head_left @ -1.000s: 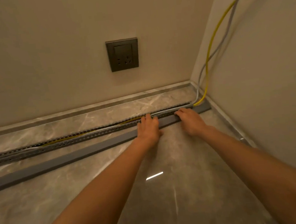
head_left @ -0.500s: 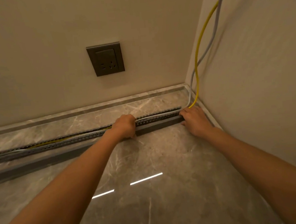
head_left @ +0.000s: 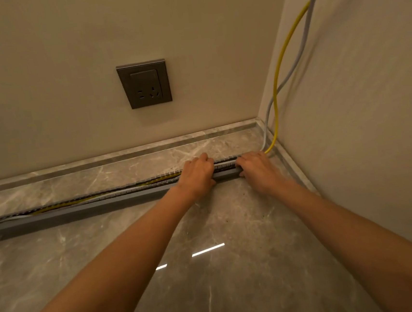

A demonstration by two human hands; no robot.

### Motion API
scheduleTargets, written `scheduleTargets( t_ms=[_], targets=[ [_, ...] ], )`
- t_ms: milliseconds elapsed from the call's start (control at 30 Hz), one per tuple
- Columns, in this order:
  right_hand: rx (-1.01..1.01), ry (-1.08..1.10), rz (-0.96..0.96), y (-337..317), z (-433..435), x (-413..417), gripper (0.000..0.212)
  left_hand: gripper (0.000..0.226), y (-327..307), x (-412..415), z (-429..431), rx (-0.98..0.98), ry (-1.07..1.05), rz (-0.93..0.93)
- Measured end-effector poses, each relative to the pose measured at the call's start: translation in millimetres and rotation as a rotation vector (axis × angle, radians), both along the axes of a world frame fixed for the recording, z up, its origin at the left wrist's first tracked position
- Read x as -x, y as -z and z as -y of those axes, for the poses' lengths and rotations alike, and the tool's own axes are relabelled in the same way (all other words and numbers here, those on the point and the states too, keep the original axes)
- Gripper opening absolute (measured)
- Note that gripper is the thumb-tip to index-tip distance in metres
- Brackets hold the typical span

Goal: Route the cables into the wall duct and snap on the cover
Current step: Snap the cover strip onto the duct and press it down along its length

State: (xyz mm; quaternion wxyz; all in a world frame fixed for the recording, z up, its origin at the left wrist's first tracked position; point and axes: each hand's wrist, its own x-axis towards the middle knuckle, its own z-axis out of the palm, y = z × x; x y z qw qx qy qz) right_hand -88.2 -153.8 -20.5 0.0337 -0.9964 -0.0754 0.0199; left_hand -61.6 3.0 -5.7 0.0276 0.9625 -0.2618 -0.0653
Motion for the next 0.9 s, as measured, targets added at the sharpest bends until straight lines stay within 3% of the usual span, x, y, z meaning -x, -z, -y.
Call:
scheduleTargets(
  t_ms=[333, 500, 633, 733, 900],
  targets=[
    [-0.057, -0.043, 0.073, 0, 3, -4, 0.03, 0.017, -6, -5, 12, 0.145, -0.065, -0.025],
    [-0.134, 0.032, 0.024, -7, 13, -7, 0.023, 0.019, -5, -3, 11, 0.121, -0.046, -0.008],
    [-0.101, 0.019, 0.021, -10, 24, -7, 0.041, 0.022, -1, -3, 9, 0.105, 0.002, 0.017],
    [-0.056, 0.014, -0.089, -8, 28, -10, 0.05, 0.022, 3, -1, 10, 0.088, 0.044, 0.048],
    [0.003, -0.021, -0.189, -10, 31, -16, 0.046, 0.023, 8, 3, 11, 0.033, 0.1, 0.108]
  ],
)
